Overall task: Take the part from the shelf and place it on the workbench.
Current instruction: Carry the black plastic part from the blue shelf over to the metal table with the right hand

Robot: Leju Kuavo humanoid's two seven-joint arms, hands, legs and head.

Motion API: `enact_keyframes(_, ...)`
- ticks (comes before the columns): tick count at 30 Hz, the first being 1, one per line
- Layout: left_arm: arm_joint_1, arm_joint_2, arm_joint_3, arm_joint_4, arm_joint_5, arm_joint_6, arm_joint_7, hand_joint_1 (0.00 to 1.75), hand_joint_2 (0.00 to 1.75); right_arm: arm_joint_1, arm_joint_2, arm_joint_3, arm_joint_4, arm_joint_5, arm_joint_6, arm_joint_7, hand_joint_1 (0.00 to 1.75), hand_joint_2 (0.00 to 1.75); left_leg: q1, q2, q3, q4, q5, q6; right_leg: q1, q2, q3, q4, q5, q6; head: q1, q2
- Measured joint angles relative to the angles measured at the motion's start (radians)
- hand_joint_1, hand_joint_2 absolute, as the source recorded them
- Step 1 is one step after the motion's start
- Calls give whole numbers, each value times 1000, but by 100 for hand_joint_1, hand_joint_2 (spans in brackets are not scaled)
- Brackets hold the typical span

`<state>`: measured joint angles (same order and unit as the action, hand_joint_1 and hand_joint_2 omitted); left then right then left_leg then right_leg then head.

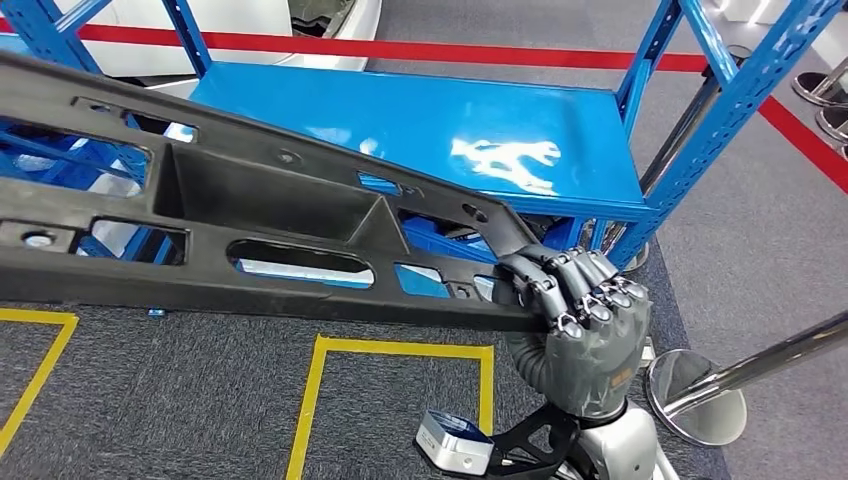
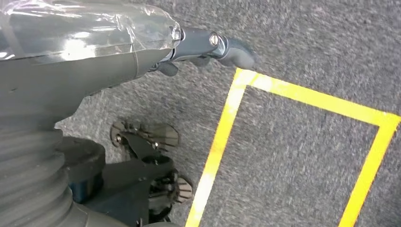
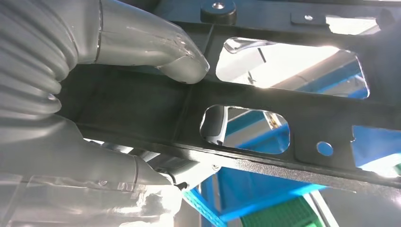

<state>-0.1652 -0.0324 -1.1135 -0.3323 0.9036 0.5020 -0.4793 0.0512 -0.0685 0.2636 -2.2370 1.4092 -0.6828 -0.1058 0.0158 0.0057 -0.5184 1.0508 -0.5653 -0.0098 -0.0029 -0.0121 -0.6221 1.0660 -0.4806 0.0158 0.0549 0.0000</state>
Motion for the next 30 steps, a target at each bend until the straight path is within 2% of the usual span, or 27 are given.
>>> enact_keyframes(1, 0, 0, 0, 0, 0, 0, 0, 0, 175, 0, 0, 0, 0, 0, 0, 1, 175, 175, 0, 1, -6, -2, 8, 10, -2, 1, -5, 8, -12, 6, 1, 0)
enact_keyframes(2, 0, 0, 0, 0, 1, 0, 0, 0, 175, -1, 0, 0, 0, 0, -1, 2, 175, 175, 2, 3, -15, -4, 17, 19, -4, 2, -14, 33, -42, 12, 4, 0)
enact_keyframes(3, -1, 0, 0, 0, 1, 0, 0, 0, 175, -1, 0, 0, 0, 0, -1, 3, 175, 175, 2, 4, -26, -5, 26, 25, -6, 4, -29, 76, -85, 17, 7, 0)
enact_keyframes(5, -1, 0, 0, 0, 1, 0, -1, 0, 175, -1, 0, 1, 1, 0, -1, 4, 175, 175, 1, 5, -51, -4, 45, 30, -7, 5, -61, 195, -166, 26, 13, 0)
enact_keyframes(6, -1, 0, 0, 0, 1, 0, -1, 0, 175, -1, 0, 1, 2, 0, -1, 4, 175, 175, 0, 5, -63, -3, 53, 30, -8, 5, -67, 241, -181, 27, 15, 0)
enact_keyframes(7, 0, 0, 0, 0, 1, 0, -1, 0, 175, -1, 0, 1, 3, 0, -1, 4, 175, 175, -1, 6, -74, -2, 62, 30, -8, 5, -59, 258, -175, 27, 16, 0)
enact_keyframes(8, 0, 0, 0, 1, 1, 0, -1, 0, 175, -1, -1, 1, 5, 0, -1, 4, 175, 175, -2, 6, -85, -2, 70, 30, -8, 5, -34, 240, -151, 24, 17, 0)
enact_keyframes(9, 0, 0, 0, 1, 1, 0, -1, 0, 175, -2, -1, 1, 6, 0, -1, 4, 175, 175, -4, 6, -93, -2, 77, 28, -7, 6, 10, 185, -120, 19, 18, 0)
enact_keyframes(10, 0, 0, 0, 1, 1, 0, -1, 0, 175, -3, -1, 1, 6, 0, -2, 4, 175, 175, -4, 6, -100, -2, 84, 26, -5, 6, 63, 107, -99, 11, 19, 0)
enact_keyframes(11, 0, 0, 0, 1, 1, 0, -1, 0, 175, -4, -1, 1, 7, 0, -2, 4, 175, 175, -6, 5, -104, -1, 91, 23, -2, 6, 113, 27, -91, 4, 20, 0)
enact_keyframes(12, -1, 0, 0, 1, 1, 0, -1, 0, 175, -6, -1, 1, 7, 0, -3, 4, 175, 175, -6, 5, -107, -3, 99, 17, 2, 7, 149, -33, -90, -2, 20, 0)
enact_keyframes(13, -1, 0, 0, 1, 0, 0, -1, 0, 175, -6, -1, 1, 7, 0, -3, 6, 175, 175, -5, 6, -108, -5, 106, 11, 6, 8, 166, -67, -95, -7, 20, 0)
enact_keyframes(15, -1, 0, 0, 1, 0, 0, -1, 0, 175, -7, -1, 1, 8, 0, -1, 24, 175, 175, -3, 6, -111, -10, 120, -3, 7, 8, 164, -84, -83, -16, 20, 0)
enact_keyframes(16, 0, 0, 0, 1, 0, 0, -1, 0, 175, -8, -2, 2, 9, 0, 1, 42, 175, 175, -4, 5, -116, -5, 113, -9, 5, 6, 158, -90, -71, -22, 19, 0)
enact_keyframes(18, 1, 0, 0, 1, 0, 0, -1, 0, 175, -13, -5, 6, 11, 0, 5, 91, 175, 175, -5, 1, -136, 42, 57, -17, -1, 2, 142, -102, -46, -34, 10, 0)
enact_keyframes(20, 2, 0, 0, 1, 0, 0, -1, 0, 175, -16, -8, 10, 12, 0, 7, 122, 175, 175, -5, -1, -151, 90, 4, -19, 0, 1, 128, -101, -37, -40, 2, 0)
enact_keyframes(23, 2, 0, 0, 1, 0, 0, -1, 0, 175, -17, -10, 12, 13, 0, 8, 138, 175, 175, -5, -1, -158, 118, -18, -20, 1, 0, 123, -99, -34, -40, -1, 0)
enact_keyframes(25, 3, 0, 0, 1, 1, 0, -1, 0, 175, -19, -20, 22, 16, 0, 7, 195, 175, 175, -4, -1, -162, 177, -37, -23, 1, -1, 104, -90, -27, -40, -3, 0)
enact_keyframes(26, 3, 0, 0, 1, 2, 0, -2, 0, 175, -23, -34, 34, 19, 0, 6, 256, 175, 175, -2, 0, -135, 179, -25, -25, 0, -1, 81, -76, -20, -38, -4, 0)
enact_keyframes(27, 4, 0, 0, 1, 4, 1, -2, 0, 175, -27, -50, 48, 22, 0, 4, 317, 175, 175, 0, -1, -95, 151, -11, -27, -1, -1, 57, -58, -15, -35, -6, 0)
enact_keyframes(29, 3, 0, 1, 1, 7, 3, -4, 0, 175, -38, -83, 75, 25, 0, 0, 421, 175, 175, 1, -3, -6, 38, 8, -26, -1, -1, 19, -23, -8, -24, -6, 0)
enact_keyframes(30, 4, 0, 1, 1, 8, 4, -5, 0, 175, -43, -94, 85, 25, 0, -1, 449, 175, 175, 0, -3, 9, 6, -1, -21, 1, 0, 12, -15, -6, -18, -6, 0)
